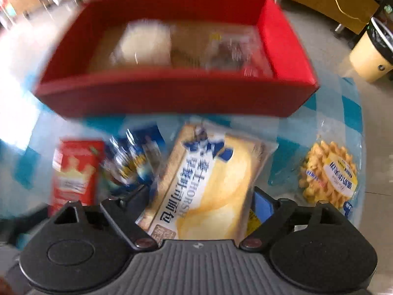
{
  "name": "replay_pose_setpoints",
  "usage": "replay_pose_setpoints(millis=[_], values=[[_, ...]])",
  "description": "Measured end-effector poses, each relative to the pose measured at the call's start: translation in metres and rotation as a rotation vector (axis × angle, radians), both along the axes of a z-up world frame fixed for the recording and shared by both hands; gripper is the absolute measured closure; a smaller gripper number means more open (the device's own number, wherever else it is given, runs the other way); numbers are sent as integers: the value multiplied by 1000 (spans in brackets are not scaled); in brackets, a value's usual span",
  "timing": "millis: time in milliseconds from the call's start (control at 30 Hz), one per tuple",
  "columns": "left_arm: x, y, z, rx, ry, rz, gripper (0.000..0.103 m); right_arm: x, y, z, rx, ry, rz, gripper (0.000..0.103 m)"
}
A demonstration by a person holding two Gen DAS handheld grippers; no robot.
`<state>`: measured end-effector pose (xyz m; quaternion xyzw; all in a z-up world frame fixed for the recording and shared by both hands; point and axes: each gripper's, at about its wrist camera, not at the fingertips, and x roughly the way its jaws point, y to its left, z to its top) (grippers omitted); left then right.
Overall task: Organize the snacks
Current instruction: 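Hold the red packet in the left tool while the right tool grasps the bread bag, then carry the red packet and bread bag into the red box and release both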
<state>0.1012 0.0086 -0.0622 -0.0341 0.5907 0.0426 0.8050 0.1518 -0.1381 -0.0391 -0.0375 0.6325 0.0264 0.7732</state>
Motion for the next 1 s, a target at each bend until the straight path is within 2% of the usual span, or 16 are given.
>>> replay_pose_setpoints(millis=[100, 200, 333, 433, 567, 667, 833, 1000], values=[[-2, 0, -1, 10, 3, -24, 19, -14, 11, -2, -60, -62, 65, 18], [-5, 3, 0, 0, 4, -41, 21, -22, -2, 6, -8, -66, 65, 23], [-6, 14, 6, -88, 16, -29, 35, -34, -28, 23, 74, -108, 36, 29], [-2, 28, 7, -179, 33, 18, 35, -48, -41, 36, 125, -155, 58, 31], [1, 32, 8, -182, 31, 41, 37, -57, -54, 31, 192, -163, 59, 32], [-1, 31, 12, -186, 23, 57, 38, -61, -70, 29, 293, -188, 16, 32], [-8, 25, 30, -150, -32, 36, 39, -72, -96, 23, 454, -244, -57, 32], [-10, 26, 44, -151, -70, 44, 39, -66, -102, 24, 502, -251, -56, 32]])
